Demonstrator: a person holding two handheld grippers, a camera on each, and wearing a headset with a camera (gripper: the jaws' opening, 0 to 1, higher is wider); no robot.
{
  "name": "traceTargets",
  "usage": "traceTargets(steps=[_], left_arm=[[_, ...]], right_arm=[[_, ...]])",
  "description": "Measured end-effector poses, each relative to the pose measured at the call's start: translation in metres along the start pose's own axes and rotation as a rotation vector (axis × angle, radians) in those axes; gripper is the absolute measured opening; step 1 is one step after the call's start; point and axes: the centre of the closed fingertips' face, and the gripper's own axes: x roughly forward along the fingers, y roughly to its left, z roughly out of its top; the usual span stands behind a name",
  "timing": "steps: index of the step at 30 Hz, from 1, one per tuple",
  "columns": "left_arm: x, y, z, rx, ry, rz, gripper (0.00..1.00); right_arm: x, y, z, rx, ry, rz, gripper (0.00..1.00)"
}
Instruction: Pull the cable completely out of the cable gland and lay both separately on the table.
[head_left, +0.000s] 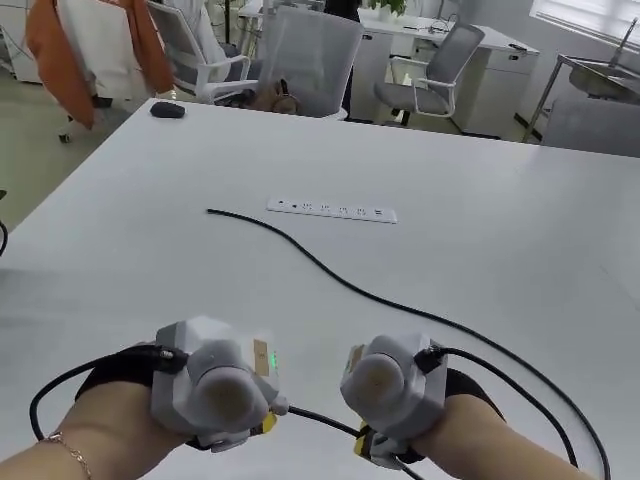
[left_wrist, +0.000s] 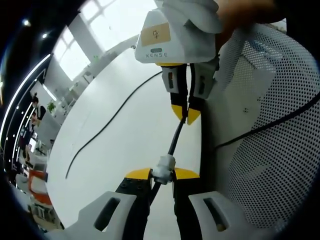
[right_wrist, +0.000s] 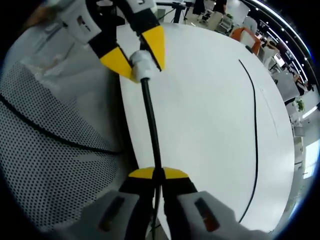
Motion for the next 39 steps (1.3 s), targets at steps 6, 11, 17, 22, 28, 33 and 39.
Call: traceTargets(steps=[6, 11, 17, 22, 28, 33, 39], left_arm=[[0.001, -0.001, -0.002, 0.0, 0.009, -0.006, 0.17], [0.001, -0.001, -0.001, 0.002, 0.008, -0.007, 0.17], [0.001, -0.001, 0.001, 0.008, 0.0, -0.007, 0.17], [0.002, -0.003, 0.003, 0.013, -0.009, -0.012, 0.17], [0.002, -0.003, 0.003, 0.01, -0.01, -0.015, 0.17], [0.002, -0.003, 0.003, 0.009, -0.01, -0.014, 0.17], [0.002, -0.001, 0.001, 0.004, -0.002, -0.006, 0.17]], right_arm=[[-0.001, 0.005, 0.014, 0.009, -0.068, 0.033, 0.14], [-0.01, 0.009, 0.045, -0.028, -0.209, 0.036, 0.23], [-0.019, 0.012, 0.064, -0.05, -0.305, 0.035, 0.21], [-0.017, 0.009, 0.058, -0.06, -0.284, 0.027, 0.04], [-0.016, 0.01, 0.059, -0.055, -0.279, 0.027, 0.03], [-0.016, 0.009, 0.058, -0.047, -0.278, 0.026, 0.03], [-0.01, 0.004, 0.042, -0.063, -0.193, -0.003, 0.03]])
